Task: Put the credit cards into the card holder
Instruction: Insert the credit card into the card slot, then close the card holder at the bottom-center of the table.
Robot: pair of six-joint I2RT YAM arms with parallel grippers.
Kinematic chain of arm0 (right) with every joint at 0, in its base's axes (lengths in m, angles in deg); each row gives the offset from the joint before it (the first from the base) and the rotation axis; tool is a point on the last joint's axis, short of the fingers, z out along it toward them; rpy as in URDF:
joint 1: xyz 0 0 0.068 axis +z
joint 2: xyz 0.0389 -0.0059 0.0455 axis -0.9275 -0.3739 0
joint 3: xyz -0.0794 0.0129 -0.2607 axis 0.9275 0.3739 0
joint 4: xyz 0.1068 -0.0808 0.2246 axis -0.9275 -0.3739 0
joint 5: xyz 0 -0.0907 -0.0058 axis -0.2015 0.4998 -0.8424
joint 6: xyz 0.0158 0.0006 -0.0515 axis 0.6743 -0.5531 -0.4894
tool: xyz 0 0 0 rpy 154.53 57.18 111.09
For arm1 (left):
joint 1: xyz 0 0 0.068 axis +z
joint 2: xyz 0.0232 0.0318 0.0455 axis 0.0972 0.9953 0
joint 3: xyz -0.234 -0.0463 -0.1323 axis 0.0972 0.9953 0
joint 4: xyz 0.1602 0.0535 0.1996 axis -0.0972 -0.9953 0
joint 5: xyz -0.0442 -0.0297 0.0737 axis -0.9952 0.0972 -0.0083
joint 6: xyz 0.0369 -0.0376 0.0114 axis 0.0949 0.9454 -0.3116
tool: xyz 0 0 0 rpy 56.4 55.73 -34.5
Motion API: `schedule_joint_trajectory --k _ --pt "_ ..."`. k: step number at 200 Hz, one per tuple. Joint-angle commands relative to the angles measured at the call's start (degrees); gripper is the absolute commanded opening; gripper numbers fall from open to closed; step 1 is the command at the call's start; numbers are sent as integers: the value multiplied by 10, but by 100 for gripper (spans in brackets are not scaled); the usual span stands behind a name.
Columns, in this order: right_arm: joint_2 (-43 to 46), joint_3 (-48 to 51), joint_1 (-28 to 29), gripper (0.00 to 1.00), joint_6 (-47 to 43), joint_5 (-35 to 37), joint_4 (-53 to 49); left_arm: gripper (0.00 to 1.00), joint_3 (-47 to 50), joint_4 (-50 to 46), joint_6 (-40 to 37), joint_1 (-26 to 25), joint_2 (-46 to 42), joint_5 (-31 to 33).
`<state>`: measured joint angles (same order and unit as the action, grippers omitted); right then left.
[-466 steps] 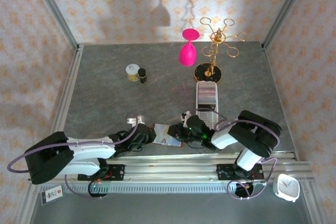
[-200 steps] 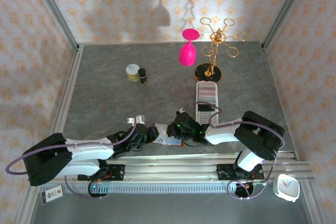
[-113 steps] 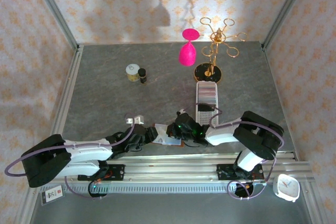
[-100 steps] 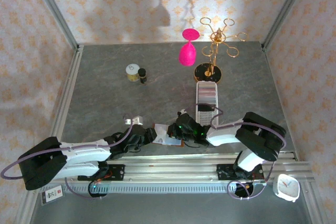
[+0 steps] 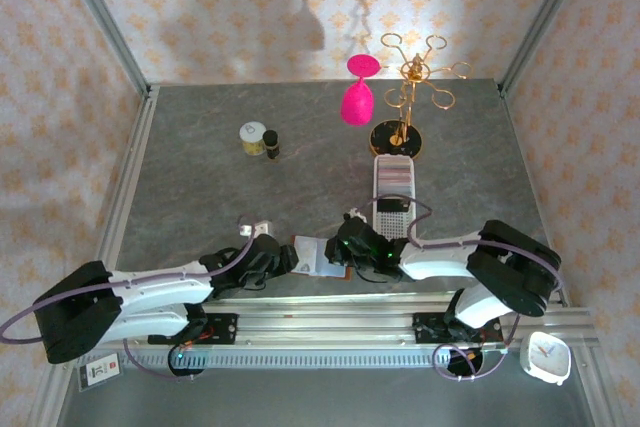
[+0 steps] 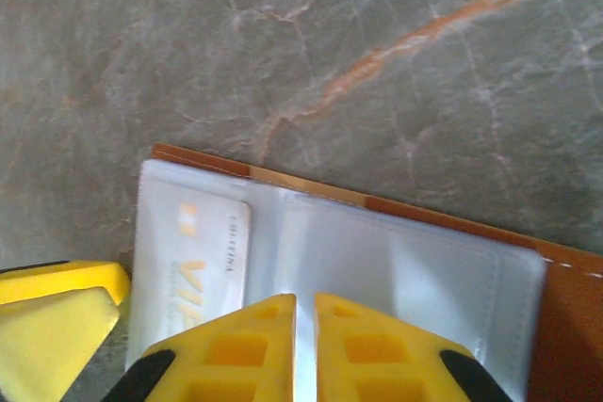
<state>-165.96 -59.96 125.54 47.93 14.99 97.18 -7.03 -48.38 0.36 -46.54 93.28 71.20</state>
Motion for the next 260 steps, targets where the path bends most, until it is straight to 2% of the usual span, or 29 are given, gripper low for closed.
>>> schedule_joint_trajectory --k 1,64,102,223,260 --pt "-22 -8 3 11 -10 25 -30 50 -18 -59 -32 -2 21 -13" --pt "-37 18 3 10 0 19 4 50 -47 -22 -38 -5 68 -81" --pt "-38 31 3 9 4 19 21 50 -72 -33 -41 -8 80 -93" --pt "-42 59 4 8 17 16 59 50 -89 -35 -24 -11 69 -94" --pt "-39 66 3 8 23 15 69 49 -70 -8 14 -11 28 -80"
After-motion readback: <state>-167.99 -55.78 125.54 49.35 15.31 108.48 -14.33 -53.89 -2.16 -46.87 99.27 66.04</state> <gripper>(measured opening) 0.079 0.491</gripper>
